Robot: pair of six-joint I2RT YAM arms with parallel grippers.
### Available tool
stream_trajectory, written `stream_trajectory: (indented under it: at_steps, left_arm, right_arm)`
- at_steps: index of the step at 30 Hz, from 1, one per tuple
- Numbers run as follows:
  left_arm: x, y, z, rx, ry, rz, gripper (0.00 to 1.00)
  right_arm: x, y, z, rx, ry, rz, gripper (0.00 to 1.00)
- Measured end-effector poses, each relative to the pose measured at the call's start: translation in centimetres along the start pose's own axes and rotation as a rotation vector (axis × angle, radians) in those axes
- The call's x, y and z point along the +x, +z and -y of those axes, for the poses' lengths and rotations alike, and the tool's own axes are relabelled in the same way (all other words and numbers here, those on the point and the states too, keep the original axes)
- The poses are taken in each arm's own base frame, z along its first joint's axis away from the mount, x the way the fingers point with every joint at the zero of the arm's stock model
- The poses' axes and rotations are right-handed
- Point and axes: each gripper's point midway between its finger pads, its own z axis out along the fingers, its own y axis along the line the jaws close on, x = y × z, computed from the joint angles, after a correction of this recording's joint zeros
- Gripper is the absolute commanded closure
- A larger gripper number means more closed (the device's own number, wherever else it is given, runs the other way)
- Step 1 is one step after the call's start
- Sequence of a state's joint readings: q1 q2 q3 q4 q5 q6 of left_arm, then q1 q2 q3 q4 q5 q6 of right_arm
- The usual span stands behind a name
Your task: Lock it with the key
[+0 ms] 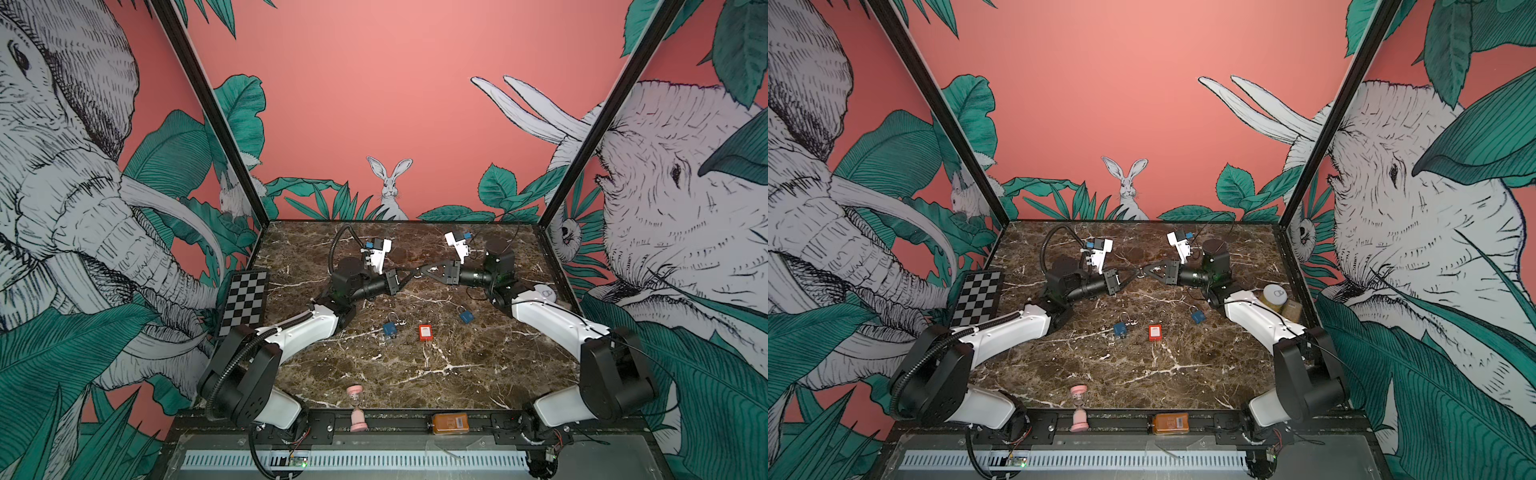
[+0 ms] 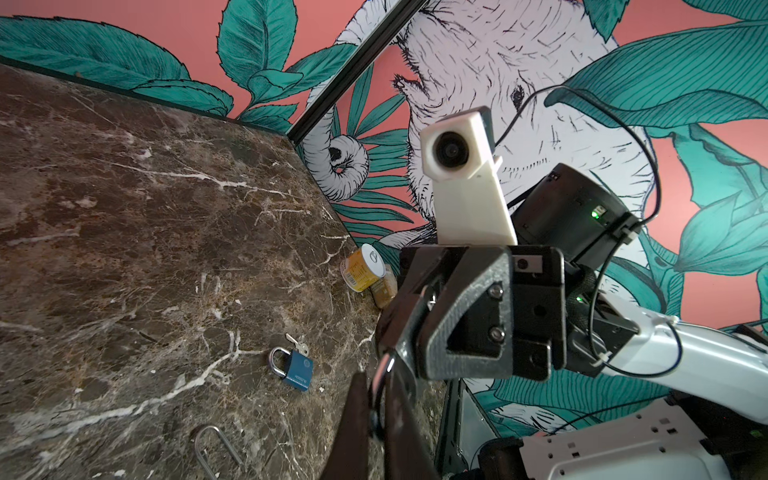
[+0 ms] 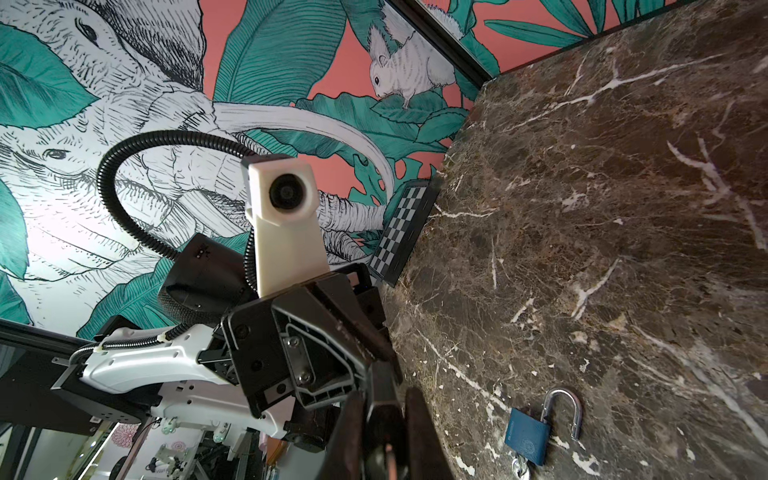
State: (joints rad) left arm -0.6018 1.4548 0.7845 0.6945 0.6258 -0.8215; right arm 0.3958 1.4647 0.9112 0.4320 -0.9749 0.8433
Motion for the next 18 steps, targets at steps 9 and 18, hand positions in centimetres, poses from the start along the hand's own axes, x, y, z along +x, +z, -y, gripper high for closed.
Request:
stream_trajectory:
  at_steps: [9, 18]
  left_arm:
    - [0.0, 0.0, 0.5, 0.024, -0.022, -0.005, 0.83]
    - [0.2, 0.2, 1.1, 0.063, -0.065, -0.018, 1.00]
  right_arm:
    - [-0.5, 0.0, -0.6, -0.024, -0.012, 0.039, 1.00]
    - [-0.7, -0.1, -0.9, -0.040, -0.033, 0.069, 1.00]
